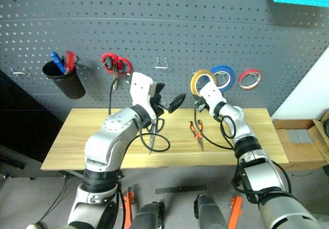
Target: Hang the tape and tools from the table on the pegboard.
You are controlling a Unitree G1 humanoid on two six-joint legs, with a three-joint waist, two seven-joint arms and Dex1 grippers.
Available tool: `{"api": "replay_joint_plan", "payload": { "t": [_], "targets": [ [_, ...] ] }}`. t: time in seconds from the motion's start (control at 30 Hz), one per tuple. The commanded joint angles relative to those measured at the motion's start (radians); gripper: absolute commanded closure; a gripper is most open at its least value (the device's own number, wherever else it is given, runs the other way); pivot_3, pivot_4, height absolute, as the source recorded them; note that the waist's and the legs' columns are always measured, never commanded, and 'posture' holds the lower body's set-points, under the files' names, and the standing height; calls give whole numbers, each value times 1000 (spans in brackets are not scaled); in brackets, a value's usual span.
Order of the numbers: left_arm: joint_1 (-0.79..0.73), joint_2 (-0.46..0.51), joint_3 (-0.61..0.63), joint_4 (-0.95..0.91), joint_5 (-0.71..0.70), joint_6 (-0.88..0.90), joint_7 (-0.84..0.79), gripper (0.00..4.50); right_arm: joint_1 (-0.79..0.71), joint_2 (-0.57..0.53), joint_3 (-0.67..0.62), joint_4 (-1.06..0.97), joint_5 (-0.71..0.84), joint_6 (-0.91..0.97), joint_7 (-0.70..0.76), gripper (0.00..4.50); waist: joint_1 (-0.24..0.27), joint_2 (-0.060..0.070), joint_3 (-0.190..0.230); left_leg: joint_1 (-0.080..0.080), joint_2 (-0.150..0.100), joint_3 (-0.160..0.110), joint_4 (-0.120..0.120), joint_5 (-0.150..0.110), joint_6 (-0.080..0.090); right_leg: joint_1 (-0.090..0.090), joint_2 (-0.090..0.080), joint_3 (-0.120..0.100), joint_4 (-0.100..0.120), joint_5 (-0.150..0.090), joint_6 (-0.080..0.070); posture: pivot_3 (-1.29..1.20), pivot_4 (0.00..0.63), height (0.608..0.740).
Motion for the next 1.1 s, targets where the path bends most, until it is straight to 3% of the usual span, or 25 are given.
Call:
{"api": "replay_joint_plan", "payload": {
  "t": [0.03, 0.23, 0.37, 0.5, 0.67, 0.87, 1.1],
  "targets": [
    [-9, 5, -2, -24, -16, -24, -7, 0, 28, -12, -23, -70, 9, 0, -4, 1990, 0, 1, -2, 0, 0, 0, 0, 0, 0, 0, 0, 0, 0, 0, 0, -46, 104, 740],
    [7, 5, -3, -39, -20, -16, -1, 0, 136, -18, -28, -239, 20, 100, -6, 14, 1, 1, -3, 0, 0, 1, 1, 0, 0, 0, 0, 1, 0, 0, 1, -50, 119, 740],
    [73, 13, -11, -74, -29, 6, 6, 0, 270, -27, -25, -455, 17, 271, -17, 14, 1, 1, -3, 1, 1, 1, 0, 0, 0, 0, 0, 2, 1, -1, 2, -49, 141, 740],
    [164, 15, -33, -113, -26, 39, 27, 0, 385, -41, 0, -676, 18, 514, 7, 14, 2, 2, -2, 1, 3, 1, 0, 0, 0, 0, 0, 2, 1, -1, 2, -47, 201, 740],
    [315, 24, -78, -139, -17, 55, 36, 0, 380, 4, -6, -811, 42, 917, -24, 14, -1, 6, 9, 4, 7, 5, 1, 0, 1, 1, 0, 3, 2, -4, -5, -54, 270, 740],
    [392, 60, -97, -120, -11, 46, 29, 0, 212, 135, -43, -648, 62, 1210, -135, 14, -3, 10, 50, 9, 15, 7, 0, 0, 1, 3, 3, 0, 2, -5, -7, -42, 306, 740],
    [371, 100, -78, -84, -7, 30, 21, 0, 64, 214, -163, -449, 86, 1300, -277, 14, 1, 15, 71, 1, 16, 7, -1, 0, 2, -3, 5, -2, 1, -6, -10, -29, 337, 740]
  ]
}}
